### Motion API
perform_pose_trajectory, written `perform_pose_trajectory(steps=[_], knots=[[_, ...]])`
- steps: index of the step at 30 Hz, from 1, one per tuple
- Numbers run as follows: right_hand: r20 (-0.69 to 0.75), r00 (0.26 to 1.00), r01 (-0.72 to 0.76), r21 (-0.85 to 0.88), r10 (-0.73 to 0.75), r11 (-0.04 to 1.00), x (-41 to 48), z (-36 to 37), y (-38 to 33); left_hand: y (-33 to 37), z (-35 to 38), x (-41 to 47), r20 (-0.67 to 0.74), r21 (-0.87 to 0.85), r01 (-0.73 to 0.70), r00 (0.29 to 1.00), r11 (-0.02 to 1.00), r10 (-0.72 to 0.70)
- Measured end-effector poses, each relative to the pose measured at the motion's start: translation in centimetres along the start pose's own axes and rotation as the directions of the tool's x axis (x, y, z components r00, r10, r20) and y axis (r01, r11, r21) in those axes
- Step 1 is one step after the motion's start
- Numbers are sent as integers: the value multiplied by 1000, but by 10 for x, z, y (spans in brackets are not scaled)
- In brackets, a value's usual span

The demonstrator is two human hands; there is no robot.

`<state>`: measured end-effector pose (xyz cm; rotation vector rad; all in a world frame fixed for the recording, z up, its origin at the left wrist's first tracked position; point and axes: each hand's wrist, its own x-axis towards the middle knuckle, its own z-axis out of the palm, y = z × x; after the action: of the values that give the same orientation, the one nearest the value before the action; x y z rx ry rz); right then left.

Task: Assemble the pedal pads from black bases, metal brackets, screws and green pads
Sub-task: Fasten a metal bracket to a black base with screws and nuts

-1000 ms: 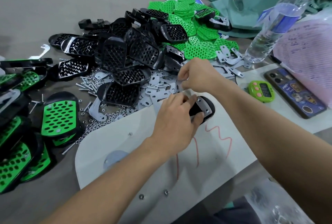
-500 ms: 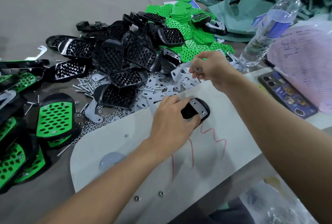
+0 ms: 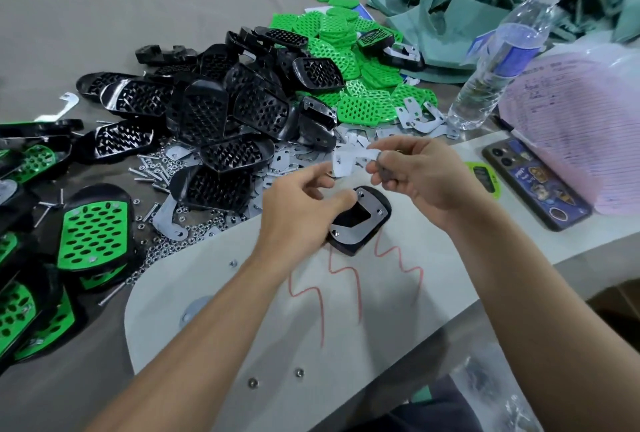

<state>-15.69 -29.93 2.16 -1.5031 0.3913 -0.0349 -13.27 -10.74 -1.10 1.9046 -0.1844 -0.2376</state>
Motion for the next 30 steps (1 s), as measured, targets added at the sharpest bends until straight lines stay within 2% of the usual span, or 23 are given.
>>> perform_pose_trajectory(steps=[3,5,8,16,23,27,30], knots=[[-15,998,58,-126,-61,990,-1,2,-1,13,-16,3,205,-248,27,979,968,25],[-5,996,89,-181,-92,979,-2,5,-1,18,-21,4,197,-291,73,980,954,-15],[-9,994,105,-235,-110,966,-4,7,1,18,-24,2,191,-264,142,977,954,-93],[-140,979,82,-387,-147,918,-10,14,7,15,-27,-9,236,-275,135,969,952,-69],[-82,989,77,-423,-123,903,-12,14,6,9,-29,-10,235,-198,227,955,953,-179],[-61,993,66,-459,-105,886,-13,11,6,7,-30,-12,233,-87,242,948,966,-216],[7,995,90,-476,-98,875,-14,10,3,8,-27,-11,155,-126,238,964,963,-218]])
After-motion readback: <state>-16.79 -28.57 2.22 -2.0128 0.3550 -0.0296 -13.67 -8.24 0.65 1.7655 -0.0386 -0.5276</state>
